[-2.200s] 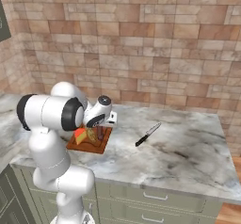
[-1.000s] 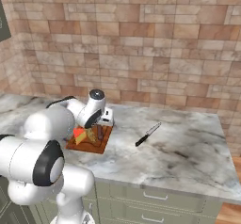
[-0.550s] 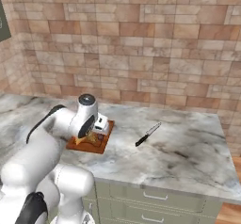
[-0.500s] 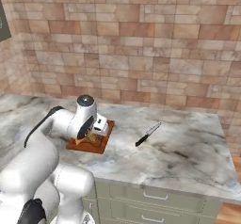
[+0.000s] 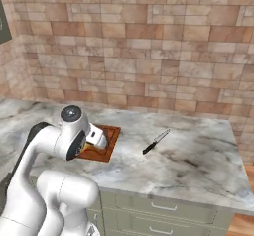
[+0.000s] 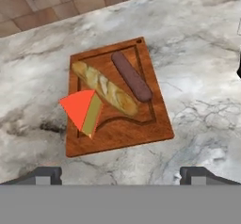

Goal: Retrieve the sausage and cheese from the fridge and place them on the cutting board on the counter.

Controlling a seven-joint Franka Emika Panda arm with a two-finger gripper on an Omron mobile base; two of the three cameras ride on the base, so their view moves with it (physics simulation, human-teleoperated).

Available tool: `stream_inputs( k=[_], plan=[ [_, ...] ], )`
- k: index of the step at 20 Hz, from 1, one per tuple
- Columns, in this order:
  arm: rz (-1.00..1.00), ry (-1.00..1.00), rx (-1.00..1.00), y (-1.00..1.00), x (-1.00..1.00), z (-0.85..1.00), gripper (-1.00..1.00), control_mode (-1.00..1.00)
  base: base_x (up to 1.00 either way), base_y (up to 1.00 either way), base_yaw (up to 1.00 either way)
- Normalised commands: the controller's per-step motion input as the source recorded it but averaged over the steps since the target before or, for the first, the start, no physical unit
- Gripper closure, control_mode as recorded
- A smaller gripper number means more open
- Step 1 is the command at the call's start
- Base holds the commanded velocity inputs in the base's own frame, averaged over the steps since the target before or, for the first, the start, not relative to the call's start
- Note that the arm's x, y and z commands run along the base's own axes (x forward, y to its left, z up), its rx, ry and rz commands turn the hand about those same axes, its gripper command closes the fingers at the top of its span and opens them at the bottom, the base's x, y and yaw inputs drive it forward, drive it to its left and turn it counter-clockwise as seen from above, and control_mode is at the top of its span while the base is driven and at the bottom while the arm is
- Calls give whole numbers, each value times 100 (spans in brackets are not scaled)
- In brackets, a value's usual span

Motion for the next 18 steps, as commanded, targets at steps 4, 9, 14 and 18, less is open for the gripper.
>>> stream_inputs(
  k=[4, 9, 14, 18],
  plan=[
    [-3, -24, 0, 2, -62, 25, -100, -100, 0, 0, 0],
    [0, -27, -5, 7, -58, 16, -100, -100, 0, 0, 0],
    [0, -22, -8, 6, -59, 11, -100, -100, 0, 0, 0],
    [0, -38, -25, 26, -63, -23, -100, -100, 0, 0, 0]
  ],
)
